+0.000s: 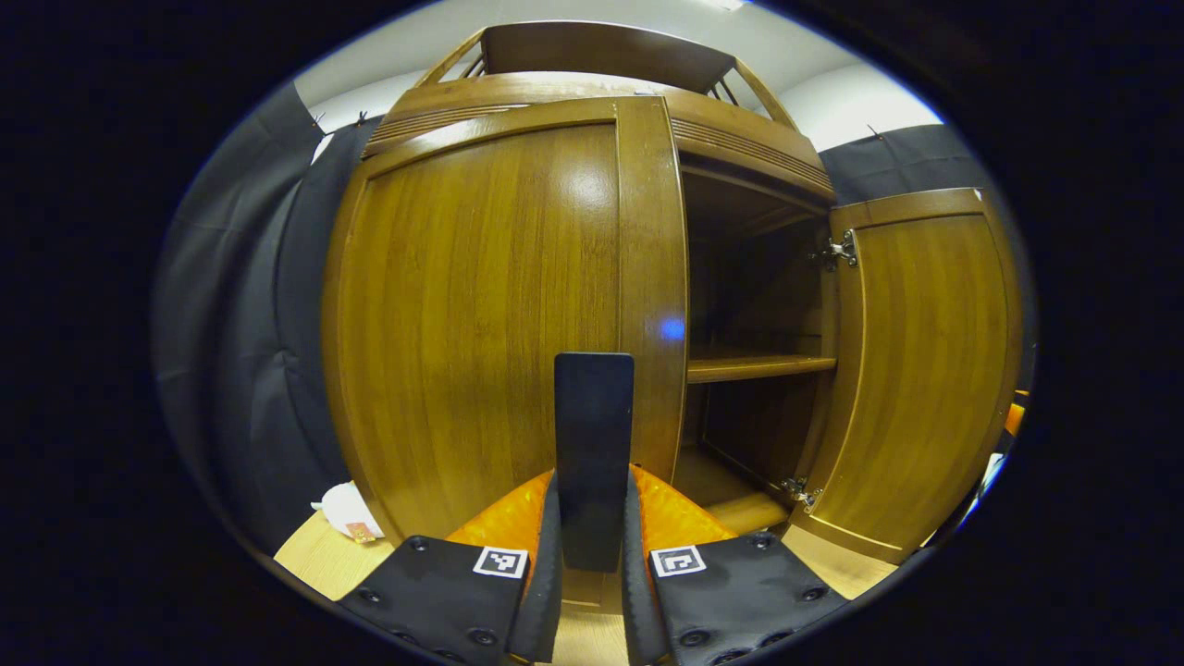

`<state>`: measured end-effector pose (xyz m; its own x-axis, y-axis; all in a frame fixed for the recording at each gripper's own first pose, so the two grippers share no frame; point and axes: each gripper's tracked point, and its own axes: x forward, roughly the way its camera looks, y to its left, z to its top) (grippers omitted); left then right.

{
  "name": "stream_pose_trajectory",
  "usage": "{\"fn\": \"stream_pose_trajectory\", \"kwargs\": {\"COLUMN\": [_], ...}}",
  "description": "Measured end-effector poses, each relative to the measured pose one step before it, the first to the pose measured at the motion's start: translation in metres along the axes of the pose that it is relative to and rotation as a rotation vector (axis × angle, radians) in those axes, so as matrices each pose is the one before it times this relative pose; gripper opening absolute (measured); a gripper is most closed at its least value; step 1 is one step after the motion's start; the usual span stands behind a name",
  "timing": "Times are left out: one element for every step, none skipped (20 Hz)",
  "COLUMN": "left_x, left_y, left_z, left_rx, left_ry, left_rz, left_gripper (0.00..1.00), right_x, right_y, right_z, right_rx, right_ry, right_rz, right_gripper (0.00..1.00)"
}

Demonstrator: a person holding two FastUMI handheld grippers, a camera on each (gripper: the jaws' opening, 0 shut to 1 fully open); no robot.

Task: Open the right door of the double-door shoe cabinet with the right hand, and open the left door with the left hand.

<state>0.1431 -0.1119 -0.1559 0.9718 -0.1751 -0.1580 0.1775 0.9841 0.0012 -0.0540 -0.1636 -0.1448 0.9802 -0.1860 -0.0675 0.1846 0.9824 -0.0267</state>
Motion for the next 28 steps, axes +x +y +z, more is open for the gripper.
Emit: {"fn": "stream_pose_trajectory", "kwargs": {"left_x": [-0.00718, -0.00698, -0.00783, -0.00810, -0.00625, -0.00787, -0.00709, -0.00824, -0.00713, -0.00755, -0.00660, -0.00901, -0.00547, -0.00587, -0.00354, -0.00471, -0.00227, -0.00310, -0.00257, -0.00467, -0.00351, -0.00377, -0.00381, -0.00459, -0.00205, -0.00512, -0.00326, -0.00175], "left_y": [0.00210, 0.00217, 0.00360, 0.00413, 0.00389, 0.00352, 0.00450, 0.00320, 0.00453, 0.00513, 0.00547, 0.00312, 0.00467, 0.00584, 0.00484, 0.00549, 0.00251, 0.00256, 0.00355, 0.00536, 0.00577, 0.00582, 0.00734, 0.00691, 0.01000, 0.00713, 0.00457, 0.00555], "left_z": [0.00054, -0.00009, 0.00057, 0.00021, 0.00080, -0.00012, -0.00020, -0.00182, -0.00038, -0.00038, 0.00012, 0.00062, 0.00023, -0.00013, 0.00112, -0.00194, 0.00104, -0.00237, 0.00118, -0.00015, 0.00156, -0.00015, 0.00149, -0.00231, -0.00168, 0.00280, -0.00223, 0.00079], "left_rx": [0.00001, -0.00006, -0.00034, 0.00004, 0.00002, -0.00326, -0.00424, -0.00403, 0.00105, 0.00417, 0.00425, -0.00077, -0.00072, -0.00026, 0.00387, -0.01225, 0.00297, 0.00069, -0.00456, -0.00219, 0.00043, 0.00268, 0.00889, 0.01119, 0.00312, -0.00219, -0.00500, -0.01144], "left_ry": [0.00023, -0.00055, -0.00050, -0.00141, -0.00053, -0.00075, -0.00029, -0.00094, 0.00065, -0.00083, -0.00305, -0.00168, 0.00054, -0.00024, 0.00073, 0.00246, 0.00196, 0.00114, -0.00435, -0.00148, -0.00215, -0.00323, 0.00012, 0.00331, 0.00462, -0.00930, 0.00495, -0.00708], "left_rz": [-0.00213, -0.00183, -0.00092, -0.00029, -0.00197, -0.00284, -0.00313, -0.00039, 0.00125, 0.00566, 0.00600, 0.00471, 0.00447, 0.00592, 0.00244, 0.01575, 0.00112, -0.00179, -0.00311, 0.00088, 0.00341, 0.00993, 0.01160, 0.01396, 0.02939, 0.00777, -0.00660, -0.00208], "left_gripper": [0.37, 0.36, 0.35, 0.37, 0.37, 0.32, 0.32, 0.36, 0.34, 0.36, 0.34, 0.32, 0.32, 0.28, 0.24, 0.24, 0.29, 0.24, 0.24, 0.24, 0.29, 0.24, 0.24, 0.27, 0.29, 0.14, 0.17, 0.14], "right_x": [-0.00148, -0.00162, -0.00232, -0.00252, -0.00219, -0.00275, -0.00200, -0.00291, -0.00027, -0.00163, 0.00011, -0.00363, -0.00208, -0.00140, 0.00010, -0.00059, 0.00035, -0.00022, 0.00039, 0.00065, 0.00265, 0.00137, 0.00126, 0.00131, 0.00224, 0.00195, 0.00094, 0.00114], "right_y": [0.00142, 0.00250, 0.00471, 0.00487, 0.00570, 0.00629, 0.00575, 0.00634, 0.00593, 0.00850, 0.00751, 0.00187, 0.00714, 0.00677, 0.00748, 0.00738, 0.00808, 0.00658, 0.00707, 0.00565, 0.00452, 0.00433, 0.00437, 0.00433, 0.00579, 0.00445, 0.00481, 0.00470], "right_z": [0.00048, 0.00102, 0.00266, 0.00212, 0.00155, 0.00273, 0.00190, 0.00338, 0.00303, 0.00333, 0.00414, 0.01058, 0.00242, 0.00013, 0.00088, 0.00048, 0.00121, 0.00009, 0.00004, -0.00007, -0.00052, -0.00127, -0.00126, -0.00122, 0.00065, -0.00043, -0.00033, -0.00143], "right_rx": [-0.00668, -0.00172, 0.00075, 0.00042, 0.00053, 0.00097, 0.00053, 0.00007, 0.00010, -0.00088, -0.00115, -0.00186, -0.00165, -0.00045, 0.00167, 0.00266, 0.00256, 0.00006, -0.00200, -0.00146, -0.00038, -0.00013, 0.00037, 0.00116, 0.00104, -0.00003, -0.00100, 0.00037], "right_ry": [0.00302, 0.00095, -0.00023, 0.00123, -0.00229, -0.00402, -0.00311, -0.00371, -0.00233, -0.00504, -0.00555, -0.00510, -0.00299, -0.00103, 0.00067, 0.00041, -0.00046, -0.00078, -0.00046, 0.00291, 0.00340, 0.00353, 0.00284, 0.00188, 0.00114, 0.00039, 0.00106, 0.00137], "right_rz": [-0.00257, 0.00030, 0.00431, 0.00555, 0.00843, 0.00892, 0.00802, 0.00887, 0.00817, 0.01164, 0.01032, 0.00978, 0.00960, 0.01031, 0.01191, 0.01347, 0.01258, 0.01149, 0.01166, 0.00752, 0.00629, 0.00597, 0.00569, 0.00603, 0.00741, 0.00670, 0.00584, 0.00594], "right_gripper": [0.98, 0.99, 0.99, 0.98, 0.98, 0.98, 0.98, 0.98, 0.98, 0.98, 0.98, 0.98, 0.98, 0.98, 0.98, 0.92, 0.92, 0.92, 0.92, 0.92, 0.92, 0.92, 0.92, 0.92, 0.92, 0.92, 0.92, 0.92]}}
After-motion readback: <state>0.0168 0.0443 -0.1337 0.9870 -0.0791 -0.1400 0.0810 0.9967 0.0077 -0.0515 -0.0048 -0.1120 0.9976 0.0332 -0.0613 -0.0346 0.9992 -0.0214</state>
